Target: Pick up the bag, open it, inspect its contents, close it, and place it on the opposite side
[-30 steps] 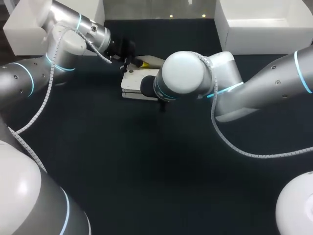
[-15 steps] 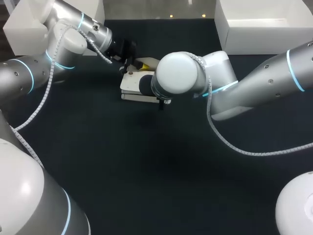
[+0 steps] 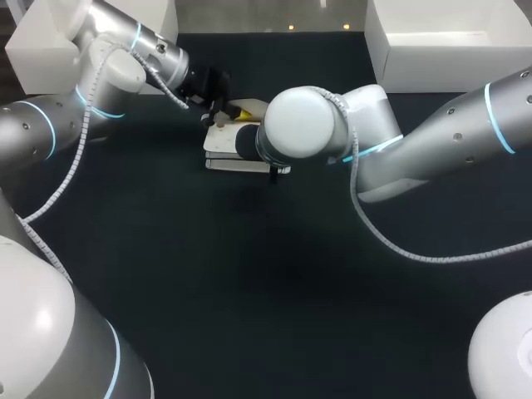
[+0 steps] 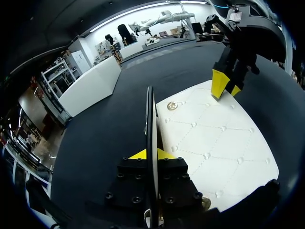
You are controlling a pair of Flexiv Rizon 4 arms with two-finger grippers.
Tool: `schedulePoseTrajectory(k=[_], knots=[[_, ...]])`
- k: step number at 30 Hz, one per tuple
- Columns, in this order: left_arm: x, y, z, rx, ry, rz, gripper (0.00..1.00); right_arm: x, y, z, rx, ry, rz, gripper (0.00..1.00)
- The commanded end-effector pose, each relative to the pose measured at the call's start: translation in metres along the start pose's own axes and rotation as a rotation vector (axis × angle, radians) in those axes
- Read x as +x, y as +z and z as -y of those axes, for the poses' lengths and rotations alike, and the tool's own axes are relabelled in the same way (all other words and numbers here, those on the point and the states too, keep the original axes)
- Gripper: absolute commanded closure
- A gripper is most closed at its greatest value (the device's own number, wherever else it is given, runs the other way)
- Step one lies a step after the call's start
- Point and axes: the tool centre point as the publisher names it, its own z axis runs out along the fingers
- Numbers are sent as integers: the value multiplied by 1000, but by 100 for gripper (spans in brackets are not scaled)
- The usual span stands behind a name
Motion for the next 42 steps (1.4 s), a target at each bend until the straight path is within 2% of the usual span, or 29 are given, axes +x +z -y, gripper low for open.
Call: schedulePoseTrajectory(k=[1,2,9,19,24,25,26,28,29,33,35,39,42], knots=[[2,0,-1,6,9,1,100,0,1,0,-4,1,8,92],[2,0,-1,12,14,5,100,0,1,0,-4,2,9,100],[11,-2,2,61,77,34,100,1,7,8,3,24,-9,100],[34,4,1,73,216,104,100,1,7,8,3,24,-9,100],[37,3,3,79,218,118,100,1,7,8,3,24,-9,100],[36,2,4,70,211,123,97,1,7,8,3,24,-9,100],[35,-1,6,67,205,124,71,1,7,8,3,24,-9,100],[31,-6,10,44,187,129,47,1,7,8,3,24,-9,100],[29,-9,12,41,179,131,43,1,7,8,3,24,-9,100],[22,-19,18,49,176,128,41,1,7,8,3,24,-9,100],[19,-23,20,46,182,139,45,1,7,8,3,24,-9,100],[16,-29,22,52,196,153,60,1,7,8,3,24,-9,100],[14,-30,20,53,199,154,79,1,7,8,3,24,-9,100]])
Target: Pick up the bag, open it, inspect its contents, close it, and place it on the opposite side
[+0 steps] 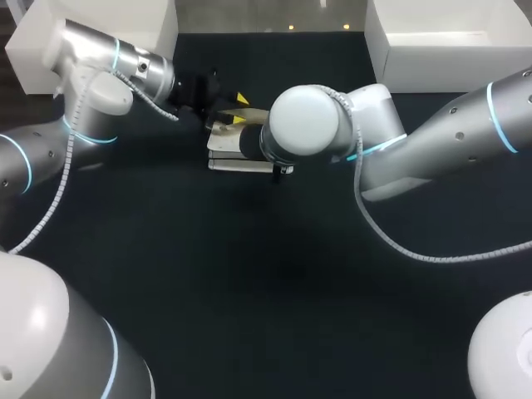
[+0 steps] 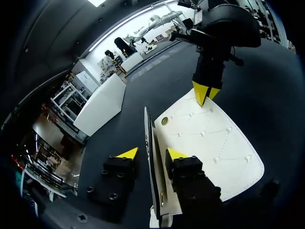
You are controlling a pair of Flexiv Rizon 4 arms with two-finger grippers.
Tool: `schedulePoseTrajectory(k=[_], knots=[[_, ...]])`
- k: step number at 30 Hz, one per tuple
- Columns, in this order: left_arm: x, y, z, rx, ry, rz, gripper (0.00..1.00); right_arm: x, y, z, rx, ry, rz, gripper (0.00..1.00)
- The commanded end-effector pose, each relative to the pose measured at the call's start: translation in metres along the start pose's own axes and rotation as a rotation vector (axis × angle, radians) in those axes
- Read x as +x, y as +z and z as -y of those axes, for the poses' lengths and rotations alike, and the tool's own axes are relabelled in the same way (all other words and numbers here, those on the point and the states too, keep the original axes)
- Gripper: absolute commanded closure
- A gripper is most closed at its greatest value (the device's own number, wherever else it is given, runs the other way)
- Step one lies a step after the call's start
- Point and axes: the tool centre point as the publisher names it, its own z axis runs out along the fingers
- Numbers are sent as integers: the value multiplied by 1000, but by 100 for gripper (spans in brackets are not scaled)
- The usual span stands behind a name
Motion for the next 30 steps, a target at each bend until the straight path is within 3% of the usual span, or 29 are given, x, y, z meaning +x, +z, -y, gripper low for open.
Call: schedulePoseTrajectory(k=[1,2,19,30], knots=[[0,-1,-3,6,4,4,95,1,2,-1,1,1,3,100],[0,-1,-4,9,9,7,100,1,2,-1,1,1,3,100],[44,2,-8,52,86,38,100,1,2,-1,1,1,3,100],[58,7,-2,-19,128,43,100,1,2,-1,1,1,3,100]])
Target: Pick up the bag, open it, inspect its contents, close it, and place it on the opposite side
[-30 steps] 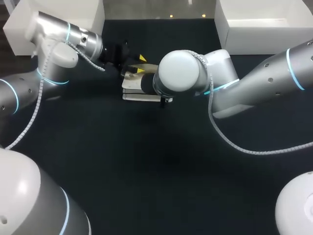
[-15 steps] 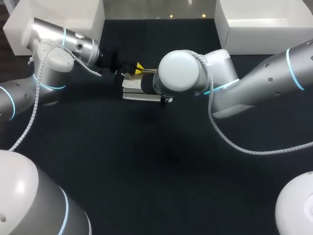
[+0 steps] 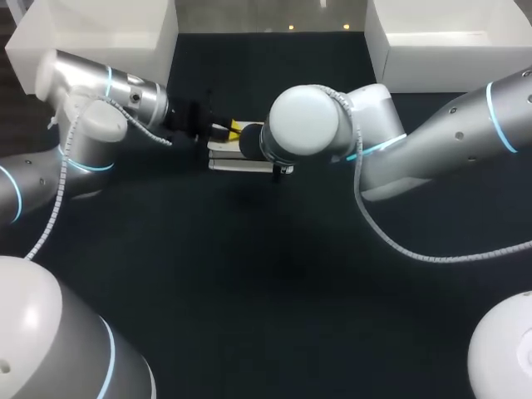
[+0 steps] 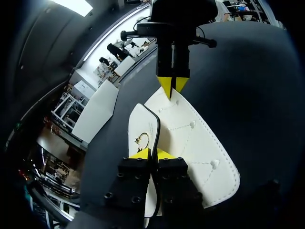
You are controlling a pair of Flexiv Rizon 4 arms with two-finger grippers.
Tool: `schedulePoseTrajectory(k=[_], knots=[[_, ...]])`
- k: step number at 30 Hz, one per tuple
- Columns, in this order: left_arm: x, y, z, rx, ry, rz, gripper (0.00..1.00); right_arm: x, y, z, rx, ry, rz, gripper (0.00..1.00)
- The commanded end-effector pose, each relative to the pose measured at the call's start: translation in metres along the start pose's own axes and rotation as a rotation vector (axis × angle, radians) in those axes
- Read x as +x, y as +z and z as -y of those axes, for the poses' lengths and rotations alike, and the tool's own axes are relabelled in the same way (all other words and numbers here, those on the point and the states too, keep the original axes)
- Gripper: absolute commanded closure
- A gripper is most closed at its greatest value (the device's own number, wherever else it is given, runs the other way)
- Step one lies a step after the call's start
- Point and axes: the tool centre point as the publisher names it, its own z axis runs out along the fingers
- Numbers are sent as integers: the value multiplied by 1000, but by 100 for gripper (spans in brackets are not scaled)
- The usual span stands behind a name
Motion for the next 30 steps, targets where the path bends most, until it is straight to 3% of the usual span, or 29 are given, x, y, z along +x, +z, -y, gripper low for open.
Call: schedulePoseTrajectory(k=[1,21,22,24,26,30], knots=[[6,1,5,-24,10,22,100,1,1,0,1,1,4,100],[3,0,8,-34,16,-6,100,1,1,0,1,1,4,100],[2,-1,8,-35,8,-6,92,1,1,0,1,1,4,100],[1,-2,7,-33,-5,2,63,1,1,0,1,1,4,100],[-2,-4,7,-26,-13,4,60,1,1,0,1,1,4,100],[-6,-9,8,-22,-18,8,67,1,1,0,1,1,4,100]])
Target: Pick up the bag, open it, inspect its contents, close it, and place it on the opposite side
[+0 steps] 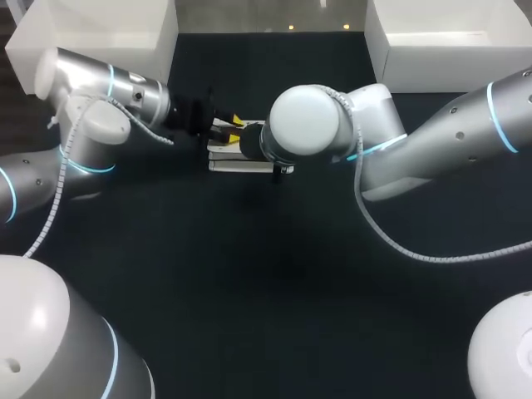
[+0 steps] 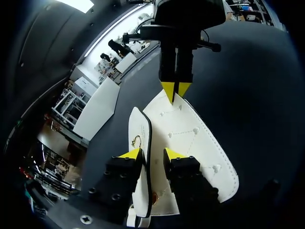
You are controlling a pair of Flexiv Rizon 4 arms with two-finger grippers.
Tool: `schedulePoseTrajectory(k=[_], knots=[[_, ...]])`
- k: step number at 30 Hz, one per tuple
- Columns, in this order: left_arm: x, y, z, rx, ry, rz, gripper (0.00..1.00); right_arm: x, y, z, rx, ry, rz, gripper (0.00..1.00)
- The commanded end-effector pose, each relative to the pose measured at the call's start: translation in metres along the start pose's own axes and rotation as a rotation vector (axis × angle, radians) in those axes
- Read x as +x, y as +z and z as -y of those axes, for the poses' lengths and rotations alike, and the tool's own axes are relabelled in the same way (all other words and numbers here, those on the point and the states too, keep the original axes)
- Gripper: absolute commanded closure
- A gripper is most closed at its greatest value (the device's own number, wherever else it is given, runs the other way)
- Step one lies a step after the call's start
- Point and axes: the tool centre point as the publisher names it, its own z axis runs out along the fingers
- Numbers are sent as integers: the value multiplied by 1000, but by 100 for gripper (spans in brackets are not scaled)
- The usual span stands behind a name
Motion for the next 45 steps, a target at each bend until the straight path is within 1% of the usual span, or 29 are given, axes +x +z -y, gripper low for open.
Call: schedulePoseTrajectory(k=[1,2,3,4,5,6,11,15,20,24,28,36,37,39,40,42,44,45], knots=[[-2,-3,-1,6,2,0,69,1,2,-1,1,1,4,100],[-3,-4,-1,4,3,0,72,1,2,-1,1,1,4,100],[-4,-4,-1,3,4,0,79,1,2,-1,1,1,4,100],[-4,-5,-1,2,5,1,82,1,2,-1,1,1,4,100],[-5,-5,-1,1,5,0,95,1,2,-1,1,1,4,100],[-5,-5,-1,1,6,0,100,1,2,-1,1,1,4,100],[-5,-5,1,1,12,-15,100,1,2,-1,1,1,4,100],[5,-2,0,5,-10,-42,100,1,2,-1,1,1,4,100],[17,3,-8,-6,-56,-55,100,1,2,-1,1,1,4,100],[19,5,-19,-39,-84,-30,100,1,2,-1,1,1,4,100],[19,6,-22,-50,-84,-14,100,1,2,-1,1,1,4,100],[19,1,-6,-8,-43,3,100,1,2,-1,1,1,4,100],[19,1,-4,-7,-38,5,88,1,2,-1,1,1,4,100],[18,-1,-1,-4,-25,16,72,1,2,-1,1,1,4,100],[17,-2,0,-3,-20,23,69,1,2,-1,1,1,4,100],[15,-3,1,-3,-12,34,71,1,2,-1,1,1,4,100],[13,-2,0,-8,-7,40,78,1,2,-1,1,1,4,100],[11,-2,0,-13,-4,41,80,1,2,-1,1,1,4,100]])
